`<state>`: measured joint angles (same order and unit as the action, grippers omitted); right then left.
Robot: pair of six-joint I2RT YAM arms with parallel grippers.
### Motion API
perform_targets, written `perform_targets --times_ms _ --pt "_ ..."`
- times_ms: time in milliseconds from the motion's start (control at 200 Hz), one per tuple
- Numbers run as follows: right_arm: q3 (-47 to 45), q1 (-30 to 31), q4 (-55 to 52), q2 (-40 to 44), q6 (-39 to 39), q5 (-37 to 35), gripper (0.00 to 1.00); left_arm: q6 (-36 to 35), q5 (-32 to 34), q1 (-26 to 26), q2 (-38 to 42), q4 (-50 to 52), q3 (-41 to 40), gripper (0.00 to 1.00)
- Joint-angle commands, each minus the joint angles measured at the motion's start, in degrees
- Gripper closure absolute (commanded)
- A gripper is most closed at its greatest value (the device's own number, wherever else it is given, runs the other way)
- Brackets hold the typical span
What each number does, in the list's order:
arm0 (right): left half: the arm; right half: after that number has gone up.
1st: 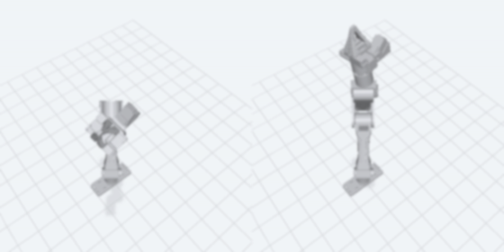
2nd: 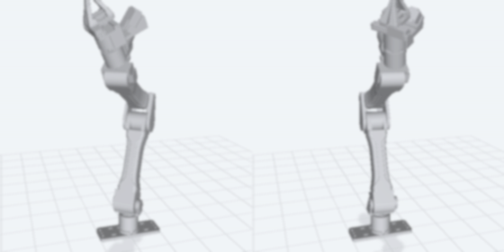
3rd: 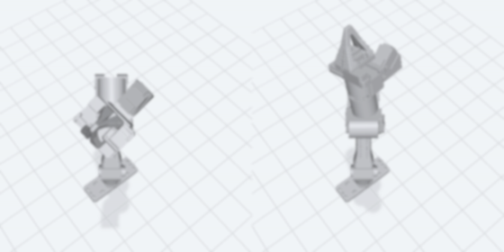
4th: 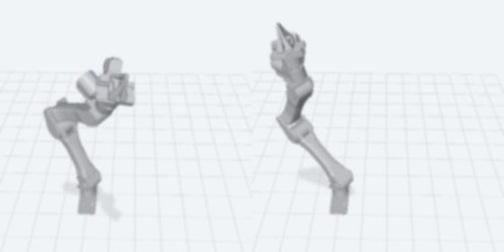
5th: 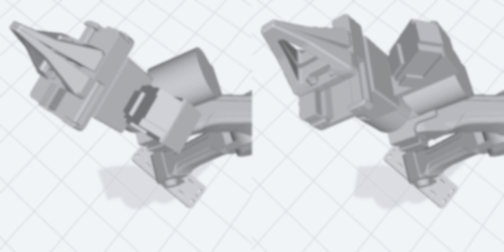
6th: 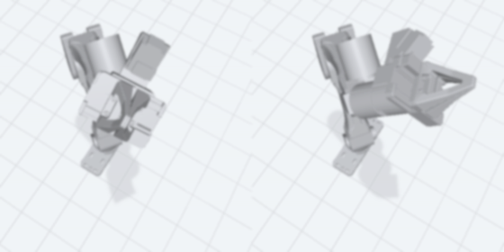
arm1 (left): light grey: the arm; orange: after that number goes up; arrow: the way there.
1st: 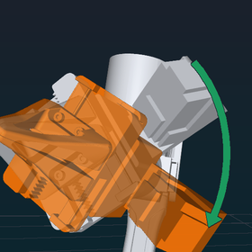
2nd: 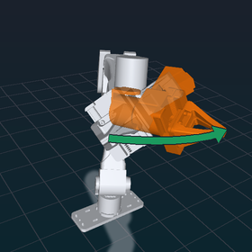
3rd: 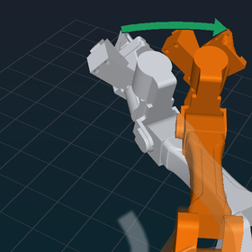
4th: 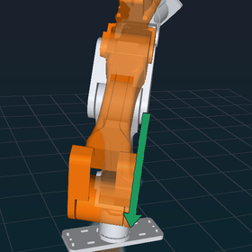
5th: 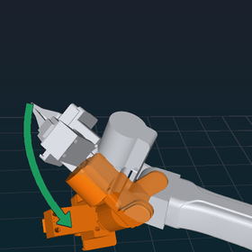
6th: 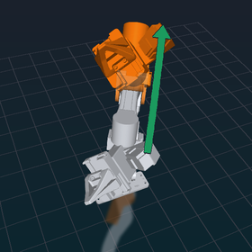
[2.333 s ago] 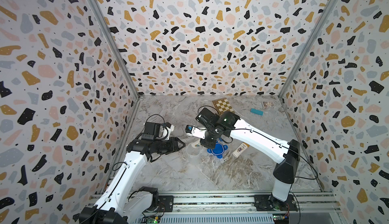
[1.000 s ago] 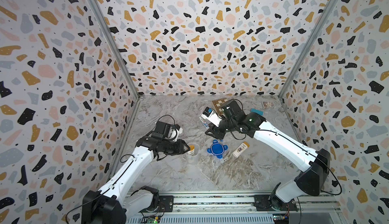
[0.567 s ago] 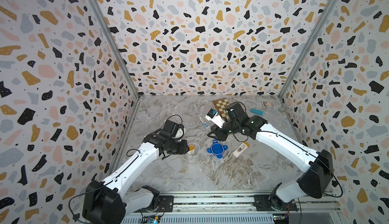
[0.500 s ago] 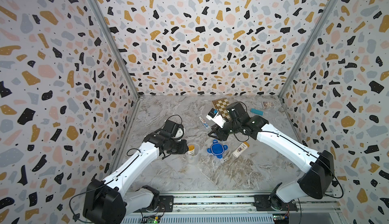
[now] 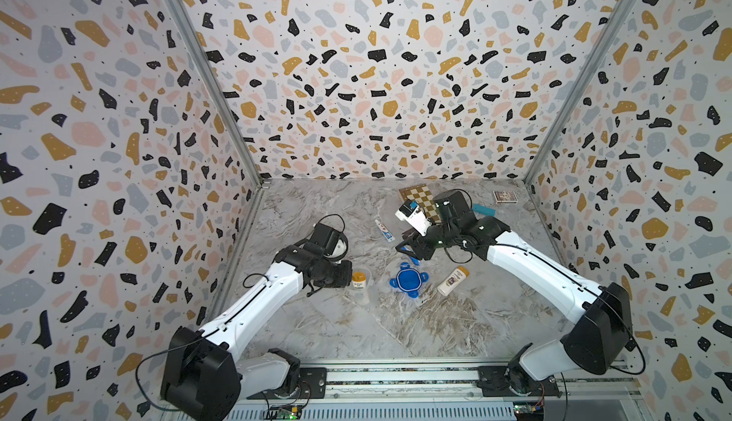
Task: Pack away toiletry kits
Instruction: Pick up the container from the center of the board, then place the container at the center of the board.
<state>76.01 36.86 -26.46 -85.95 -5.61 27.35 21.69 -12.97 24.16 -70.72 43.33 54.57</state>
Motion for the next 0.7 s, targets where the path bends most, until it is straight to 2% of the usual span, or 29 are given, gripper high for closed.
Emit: perform_targets --times_ms 0,50,155,275,435,526,691 --pt "1.6 -1.0 3.1 -3.4 2.4 -3.2 0.45 -3.3 5.5 0.2 -0.9 2.5 5.2 1.0" --pt "3.5 -1.2 3.5 -6.7 4.1 -6.9 0.43 -4.5 7.3 0.2 -2.0 3.8 7.0 1.0" --pt "10.1 -2.1 2.6 -15.3 7.3 -9.9 0.43 -5.6 9.8 0.1 -4.3 4.8 9.3 1.0" --pt "18.7 -2.2 1.8 -25.2 11.5 -13.7 0.44 -5.2 8.7 0.0 -6.1 2.9 9.6 1.0" --pt "33.5 -2.2 -3.7 -39.1 12.4 -15.6 0.48 -5.2 8.3 0.0 -9.0 2.3 10.8 1.0" --pt "40.1 -2.1 -5.4 -45.1 12.9 -16.7 0.49 -5.2 7.2 0.0 -9.7 1.9 10.7 1.0" --pt "46.7 -1.5 -5.8 -51.2 12.9 -19.5 0.51 -5.2 7.3 0.0 -9.6 1.8 10.7 1.0"
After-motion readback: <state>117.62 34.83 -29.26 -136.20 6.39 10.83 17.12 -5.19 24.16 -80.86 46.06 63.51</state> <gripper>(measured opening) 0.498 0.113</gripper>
